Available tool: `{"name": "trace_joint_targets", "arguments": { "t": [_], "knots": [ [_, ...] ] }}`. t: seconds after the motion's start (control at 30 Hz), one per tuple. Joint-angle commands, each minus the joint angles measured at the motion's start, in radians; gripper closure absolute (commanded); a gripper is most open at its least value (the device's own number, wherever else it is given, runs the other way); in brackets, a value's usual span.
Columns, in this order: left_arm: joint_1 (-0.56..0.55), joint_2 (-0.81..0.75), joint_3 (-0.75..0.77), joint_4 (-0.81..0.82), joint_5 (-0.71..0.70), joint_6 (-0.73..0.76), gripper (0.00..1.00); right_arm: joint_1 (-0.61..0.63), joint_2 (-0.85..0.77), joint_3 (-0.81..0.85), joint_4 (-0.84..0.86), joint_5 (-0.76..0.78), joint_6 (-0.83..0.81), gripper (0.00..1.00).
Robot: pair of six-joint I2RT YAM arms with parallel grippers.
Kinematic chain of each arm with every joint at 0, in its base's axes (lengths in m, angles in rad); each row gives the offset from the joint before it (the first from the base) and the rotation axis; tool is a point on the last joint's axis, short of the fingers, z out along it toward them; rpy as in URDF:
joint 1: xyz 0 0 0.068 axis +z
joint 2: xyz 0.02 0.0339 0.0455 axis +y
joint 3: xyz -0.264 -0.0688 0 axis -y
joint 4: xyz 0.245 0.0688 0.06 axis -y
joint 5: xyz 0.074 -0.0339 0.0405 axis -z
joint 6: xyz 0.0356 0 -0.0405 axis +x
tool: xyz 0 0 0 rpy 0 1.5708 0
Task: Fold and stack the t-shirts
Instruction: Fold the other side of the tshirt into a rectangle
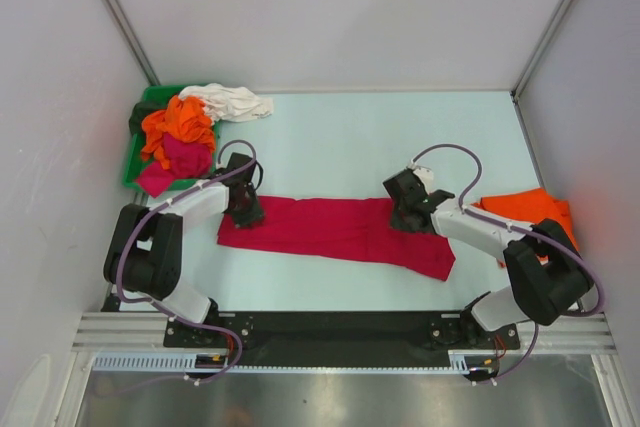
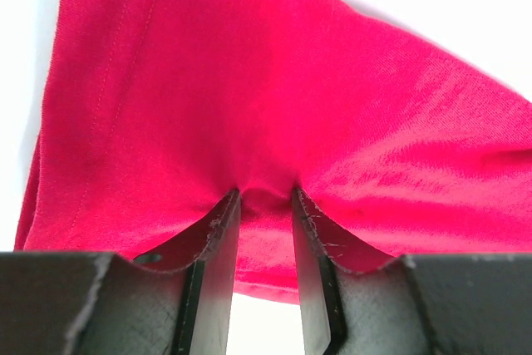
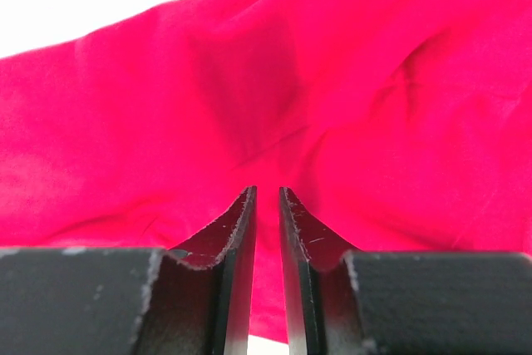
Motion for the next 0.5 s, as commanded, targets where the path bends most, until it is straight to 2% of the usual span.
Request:
{"name": "trace_joint_targets", "arguments": {
  "t": [0.0,0.27,0.47],
  "knots": [
    [-0.015,0.013,0.031,0.017,0.051,0.004,0.64,-0.034,0.036,-0.001,0.037,0.006,-0.002,0.78],
    [-0.014,0.058,0.035,0.004,0.046,0.008,0.64,-0.069,0.119,-0.023,0.014,-0.037,0.046,0.76],
    [-0.002,0.093,0.063,-0.026,0.031,0.024,0.64,-0.146,0.15,-0.056,0.059,-0.117,0.052,0.73]
  ]
}}
